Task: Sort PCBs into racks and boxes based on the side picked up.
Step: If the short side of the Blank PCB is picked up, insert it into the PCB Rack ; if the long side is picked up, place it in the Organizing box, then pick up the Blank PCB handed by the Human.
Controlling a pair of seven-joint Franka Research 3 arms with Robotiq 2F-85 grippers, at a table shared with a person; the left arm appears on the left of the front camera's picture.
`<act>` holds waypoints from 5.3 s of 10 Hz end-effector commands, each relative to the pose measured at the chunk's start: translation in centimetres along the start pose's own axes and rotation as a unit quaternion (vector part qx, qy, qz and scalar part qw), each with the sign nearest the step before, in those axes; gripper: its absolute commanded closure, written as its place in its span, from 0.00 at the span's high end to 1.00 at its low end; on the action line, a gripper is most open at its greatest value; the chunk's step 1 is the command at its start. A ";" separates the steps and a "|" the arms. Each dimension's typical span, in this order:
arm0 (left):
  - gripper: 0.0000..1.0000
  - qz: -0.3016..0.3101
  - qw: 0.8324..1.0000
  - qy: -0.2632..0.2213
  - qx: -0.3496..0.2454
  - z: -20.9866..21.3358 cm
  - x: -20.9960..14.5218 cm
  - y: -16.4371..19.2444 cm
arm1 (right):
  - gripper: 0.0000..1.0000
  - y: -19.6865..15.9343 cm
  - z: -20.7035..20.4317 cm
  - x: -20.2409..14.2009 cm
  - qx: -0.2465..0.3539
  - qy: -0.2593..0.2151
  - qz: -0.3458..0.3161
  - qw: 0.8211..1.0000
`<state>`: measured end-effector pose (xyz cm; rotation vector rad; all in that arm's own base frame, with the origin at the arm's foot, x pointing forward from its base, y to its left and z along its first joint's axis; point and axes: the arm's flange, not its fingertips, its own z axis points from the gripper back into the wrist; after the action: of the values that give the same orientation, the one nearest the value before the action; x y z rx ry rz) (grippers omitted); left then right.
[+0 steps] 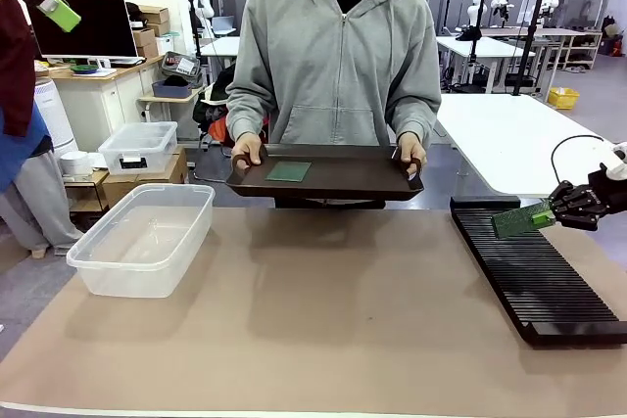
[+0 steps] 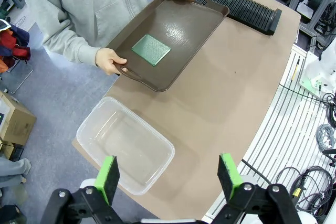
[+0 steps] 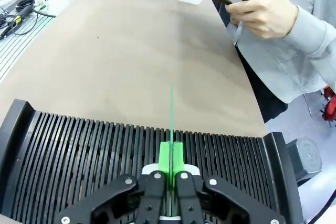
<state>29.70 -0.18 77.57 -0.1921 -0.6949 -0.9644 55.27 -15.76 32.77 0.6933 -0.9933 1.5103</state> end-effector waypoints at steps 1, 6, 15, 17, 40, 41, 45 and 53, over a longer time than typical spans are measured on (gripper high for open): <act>1.00 -0.002 1.000 -0.004 -0.005 -0.1 -0.2 0.0 | 0.02 0.2 -1.0 -0.3 -0.015 0.005 0.011 1.000; 1.00 -0.002 1.000 -0.004 -0.005 -0.1 -0.2 0.0 | 0.02 0.3 -2.2 -2.0 0.008 0.002 -0.022 1.000; 1.00 -0.002 1.000 -0.004 -0.005 -0.1 -0.2 0.0 | 0.02 -0.2 -3.0 -5.5 0.022 -0.026 -0.088 0.996; 1.00 -0.002 1.000 -0.004 -0.005 -0.1 -0.2 0.0 | 0.02 -0.4 -2.7 -6.2 0.026 -0.018 -0.102 0.994; 1.00 -0.002 1.000 -0.004 -0.005 -0.1 -0.2 0.0 | 1.00 -1.2 2.7 -2.6 0.019 -0.002 -0.083 0.996; 1.00 -0.002 1.000 -0.004 -0.005 -0.1 -0.2 0.0 | 1.00 -1.2 2.7 -2.6 0.019 -0.002 -0.083 0.996; 1.00 -0.002 1.000 -0.004 -0.005 -0.1 -0.2 0.0 | 1.00 -1.2 2.7 -2.6 0.019 -0.002 -0.083 0.996; 1.00 -0.002 1.000 -0.004 -0.005 -0.1 -0.2 0.0 | 1.00 -1.3 4.3 14.1 -0.022 0.073 -0.110 0.991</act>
<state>29.70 -0.18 77.58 -0.1920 -0.6950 -0.9644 54.69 -14.62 46.21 0.6720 -0.8825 1.3751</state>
